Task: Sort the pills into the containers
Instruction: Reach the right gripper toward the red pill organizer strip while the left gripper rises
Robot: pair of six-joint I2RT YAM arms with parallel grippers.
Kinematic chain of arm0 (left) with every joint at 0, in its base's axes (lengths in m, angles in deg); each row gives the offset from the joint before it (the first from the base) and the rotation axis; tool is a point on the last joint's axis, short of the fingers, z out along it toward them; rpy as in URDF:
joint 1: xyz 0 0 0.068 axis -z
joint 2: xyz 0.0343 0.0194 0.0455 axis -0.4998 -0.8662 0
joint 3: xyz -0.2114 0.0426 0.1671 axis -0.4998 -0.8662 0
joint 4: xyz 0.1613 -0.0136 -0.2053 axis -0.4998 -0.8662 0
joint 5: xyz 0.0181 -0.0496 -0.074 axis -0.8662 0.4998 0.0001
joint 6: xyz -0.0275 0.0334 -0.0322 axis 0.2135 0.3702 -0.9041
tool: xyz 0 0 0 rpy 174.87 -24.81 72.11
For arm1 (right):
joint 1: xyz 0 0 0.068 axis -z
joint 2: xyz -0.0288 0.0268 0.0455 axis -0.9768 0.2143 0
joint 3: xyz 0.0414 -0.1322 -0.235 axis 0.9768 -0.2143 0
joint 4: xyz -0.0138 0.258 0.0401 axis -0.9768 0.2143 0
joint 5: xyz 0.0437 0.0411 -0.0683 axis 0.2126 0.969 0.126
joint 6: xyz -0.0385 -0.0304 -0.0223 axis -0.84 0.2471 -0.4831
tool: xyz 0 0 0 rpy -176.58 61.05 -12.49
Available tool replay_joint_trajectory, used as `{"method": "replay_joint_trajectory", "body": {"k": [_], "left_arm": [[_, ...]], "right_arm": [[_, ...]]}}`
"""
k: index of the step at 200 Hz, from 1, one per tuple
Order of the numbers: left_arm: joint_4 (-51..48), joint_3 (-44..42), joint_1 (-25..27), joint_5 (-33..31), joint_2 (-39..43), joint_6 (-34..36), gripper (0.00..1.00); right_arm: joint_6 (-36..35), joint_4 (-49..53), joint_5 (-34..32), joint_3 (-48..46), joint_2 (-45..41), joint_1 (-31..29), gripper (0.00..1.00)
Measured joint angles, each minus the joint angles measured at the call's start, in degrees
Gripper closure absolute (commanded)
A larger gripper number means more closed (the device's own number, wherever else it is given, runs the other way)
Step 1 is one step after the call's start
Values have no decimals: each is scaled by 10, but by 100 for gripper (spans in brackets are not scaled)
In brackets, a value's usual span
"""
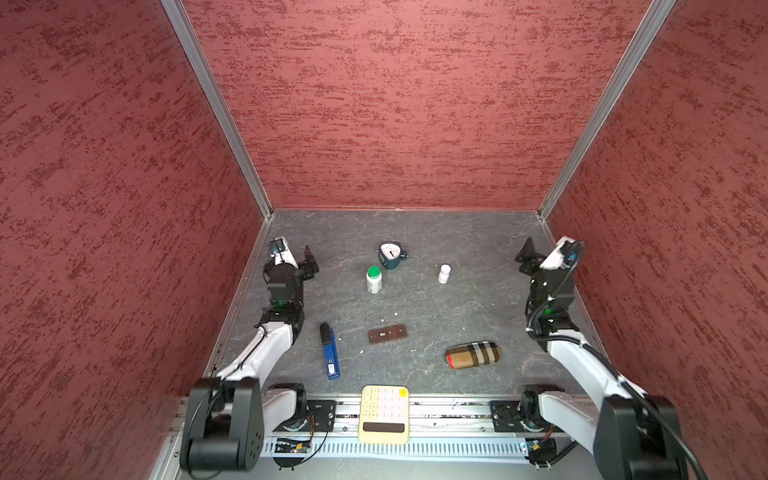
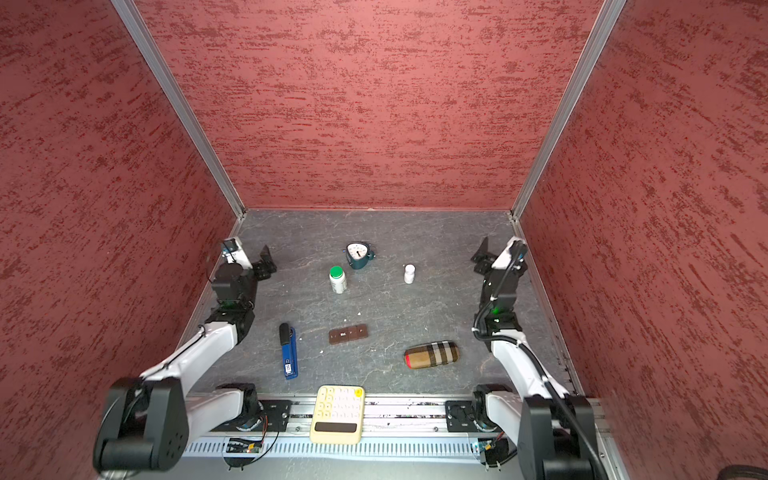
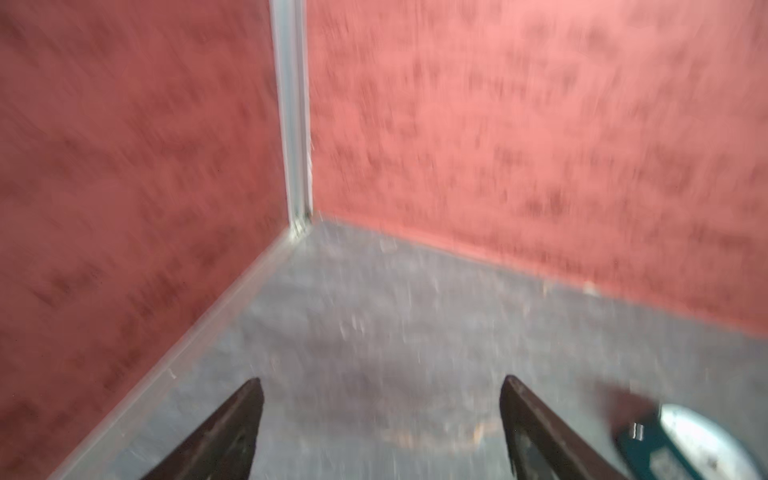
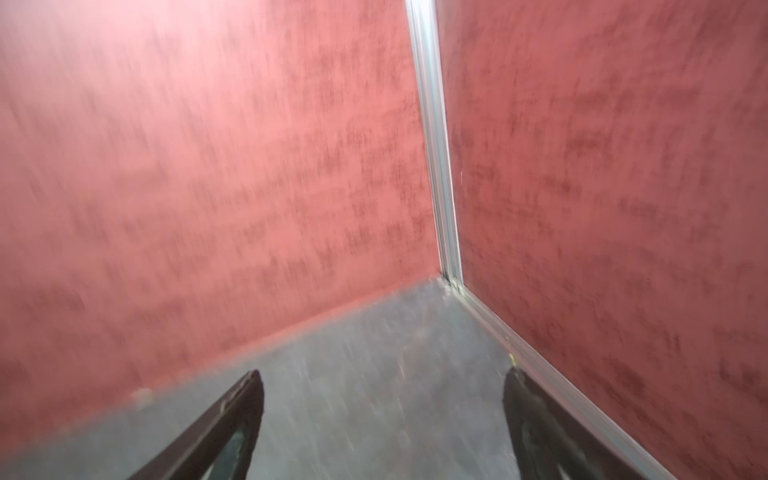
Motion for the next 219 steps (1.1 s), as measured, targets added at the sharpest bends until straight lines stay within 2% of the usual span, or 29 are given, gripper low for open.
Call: {"method": "replay_joint_trajectory", "body": {"k": [13,25,53,74,108,138,219], "left_arm": [[-61,46,0,0,36,-28,19],[-117,78,1,6,53,-49,22],[-248,116,10,34,59,-101,30],[-318,108,28,50,64,-131,30],[-401,76,63,57,108,-180,30],[-449,74,89,75,113,-210,29],[-521,43,172,131,107,-226,28]], "right_arm": [[48,78,19,68,-4,0,27],[93,134,48,97,-4,-1,28],[186,251,105,88,9,-13,30],[228,321,122,70,19,-40,30],[264,382,124,69,35,-96,30],[287,425,138,98,94,-144,31],[331,478,141,138,157,-315,30]]}}
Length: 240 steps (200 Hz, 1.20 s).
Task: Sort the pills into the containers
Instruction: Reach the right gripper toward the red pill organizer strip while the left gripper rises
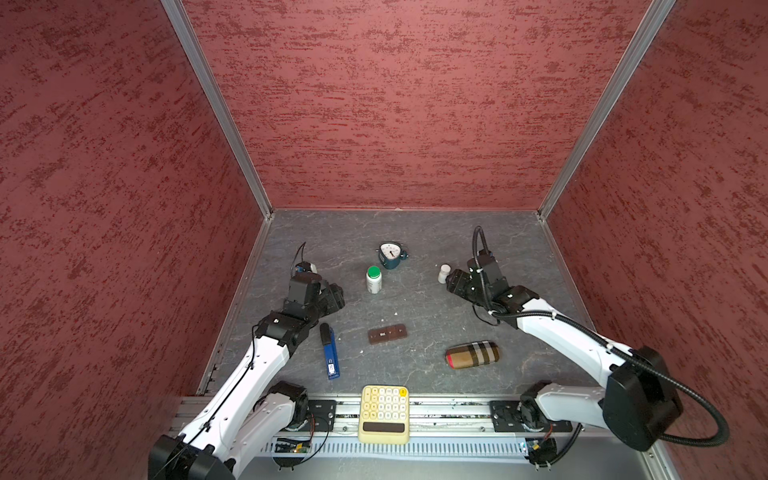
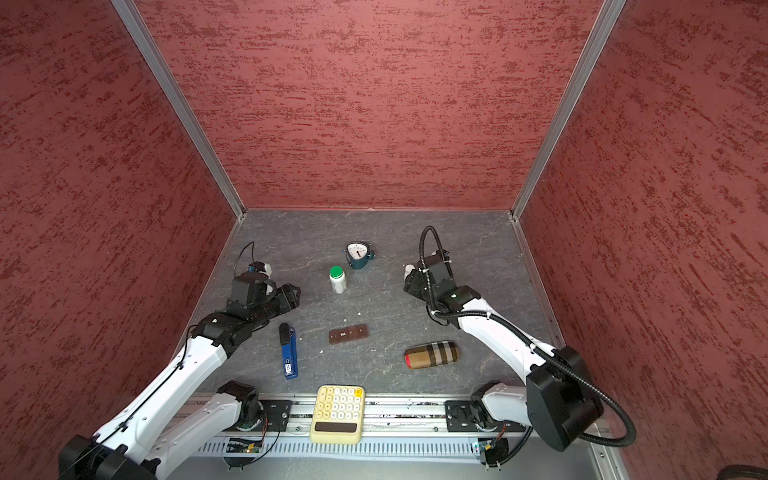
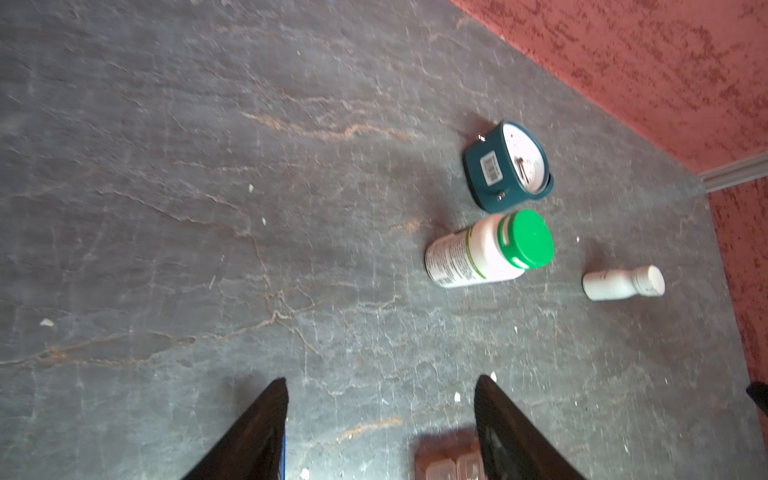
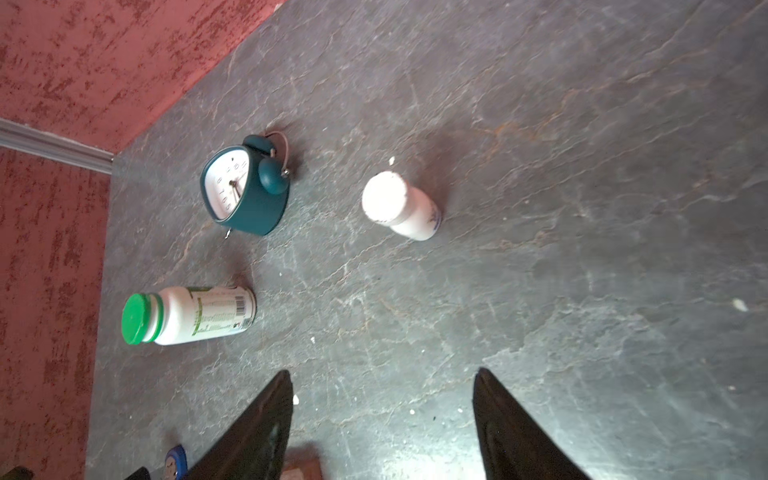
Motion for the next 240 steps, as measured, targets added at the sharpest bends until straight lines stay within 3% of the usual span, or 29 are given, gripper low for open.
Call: {"method": "replay_joint_trajectory", "body": {"k": [41,86,113,136,191,240], "left_arm": [[-10,-1,3,13,30,-6,28],[-23,-1,3,17,55,-9,28],[-34,-1,3,23,69,-9,29],[-52,-1,3,26,79,-10,28],[-78,-12,3,26,105,-12,25],[-88,-12,3,16,112,-13,25]], "right_arm": [[-12,14,-5,74,70,-70,27],[-92,64,-3,190,179,-129,27],[-79,97,-3,212,198,-158,27],[9,112,-2,206,197,-186,29],[310,173,-12,226,225,-269,14],[483,210,-12,255,260,-288,9]]}}
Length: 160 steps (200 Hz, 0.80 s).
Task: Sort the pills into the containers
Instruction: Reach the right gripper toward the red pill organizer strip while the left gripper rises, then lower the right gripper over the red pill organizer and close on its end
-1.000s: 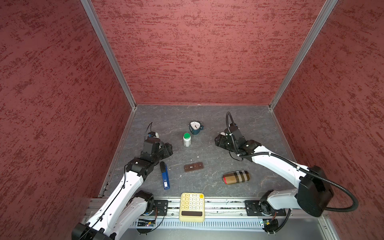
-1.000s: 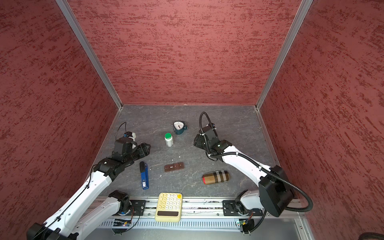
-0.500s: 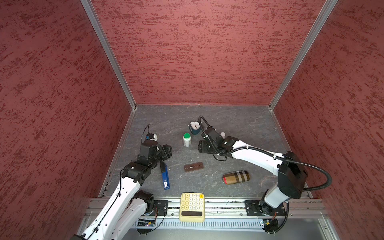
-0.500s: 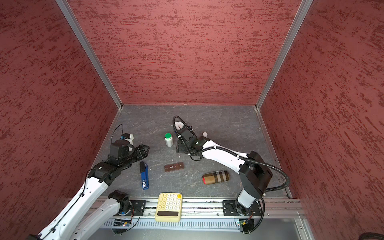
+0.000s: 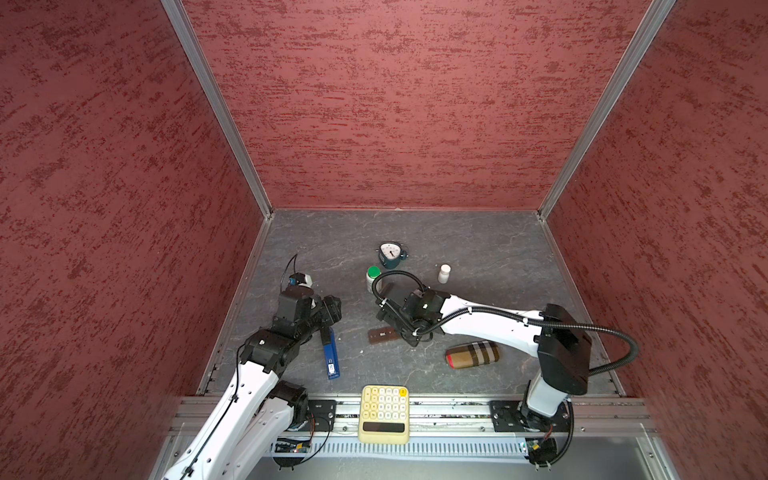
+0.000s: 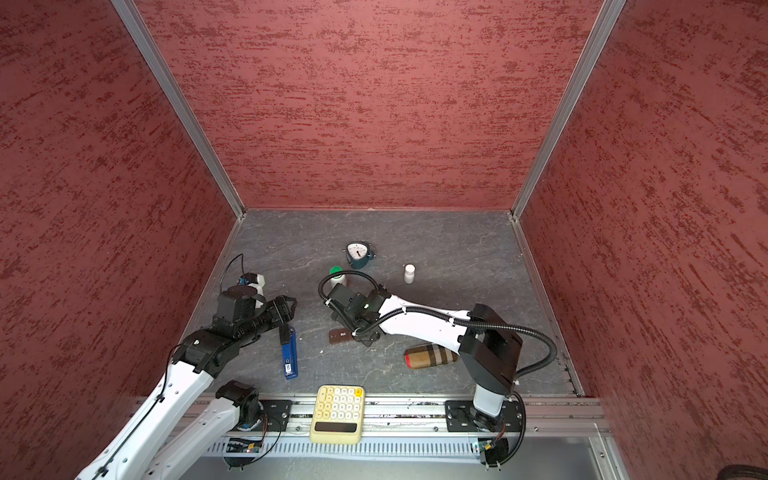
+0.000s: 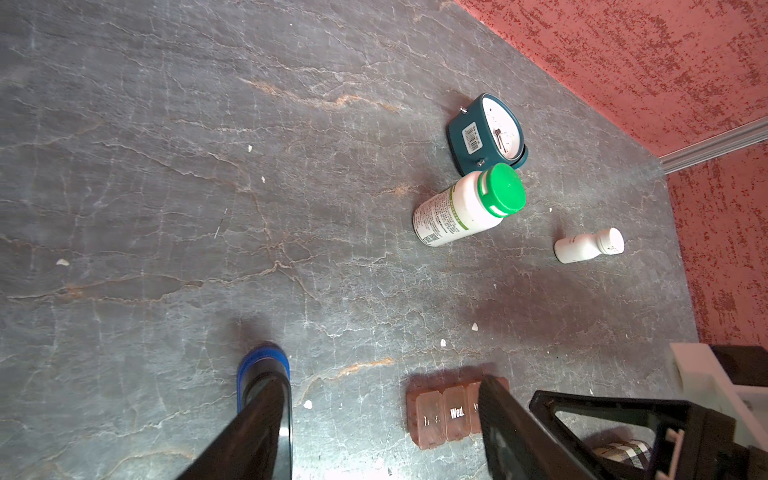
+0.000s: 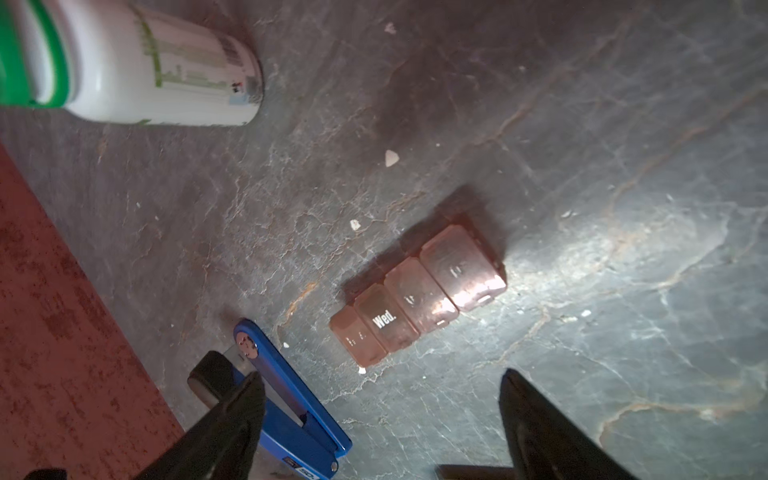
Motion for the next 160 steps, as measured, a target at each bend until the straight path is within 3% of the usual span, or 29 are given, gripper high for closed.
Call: {"method": "replay_joint_trajectory", "body": {"k": [43,103,160], "left_arm": [[0,0,0,-15,11,0,24],[0,0,0,-26,17,3,24],[0,0,1,-29,21,5,24]], "right_arm": [[72,6,7,2,31,0,7],[97,18,22,38,102,0,8],[105,30,11,60,122,2,24]]}}
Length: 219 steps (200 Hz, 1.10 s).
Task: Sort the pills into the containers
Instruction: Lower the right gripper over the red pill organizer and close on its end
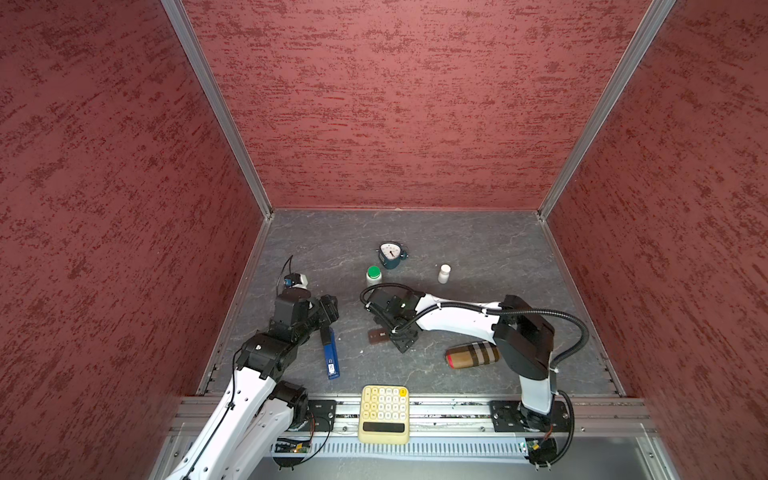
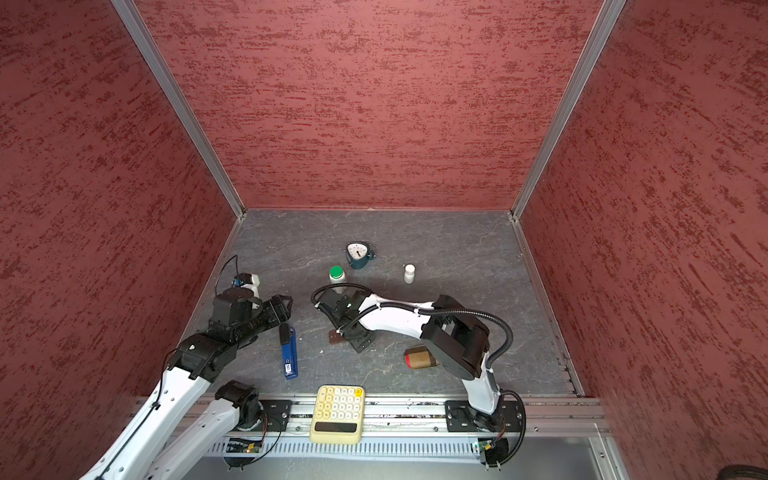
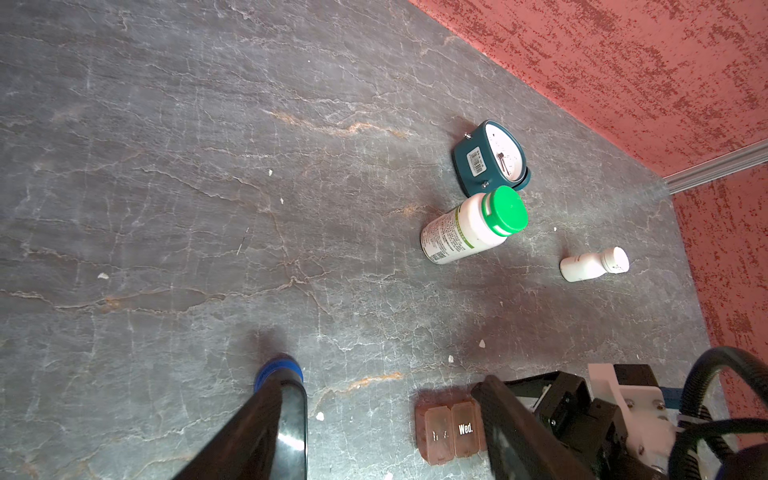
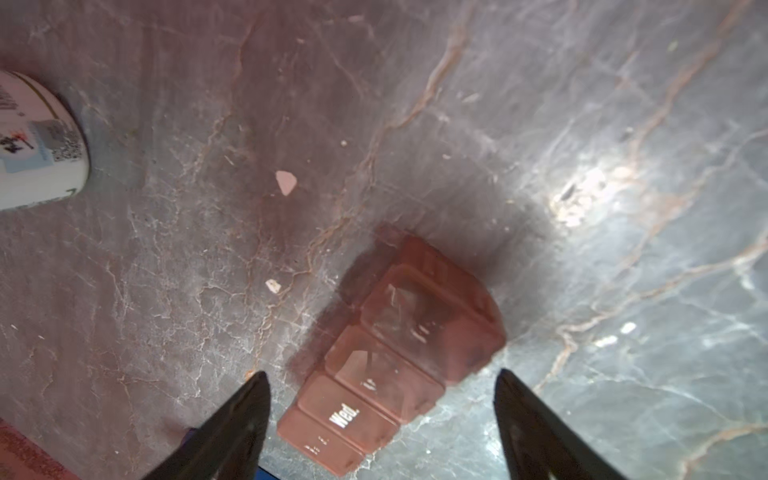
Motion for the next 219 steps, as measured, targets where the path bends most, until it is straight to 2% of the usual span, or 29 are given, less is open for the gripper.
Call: {"method": "replay_joint_trajectory", "body": {"k": [72,128,166,184,219], "left_arm": [[0,0,0,-2,0,0,24],[0,0,2,-4,-1,0,23],[0,0,2,-6,-1,0,23],[-1,1,2,-8,-1,0,23],[-6,3,3,-10,3,0,23]], "right_arm": [[-24,30,-43,13,19,8,34],[-106,43,-53,85,62,34,38],[-188,62,-60,141,96,40,38],[-232,69,-64,163,103,40,33],[-271,111,-71,192,102,35,13]]}}
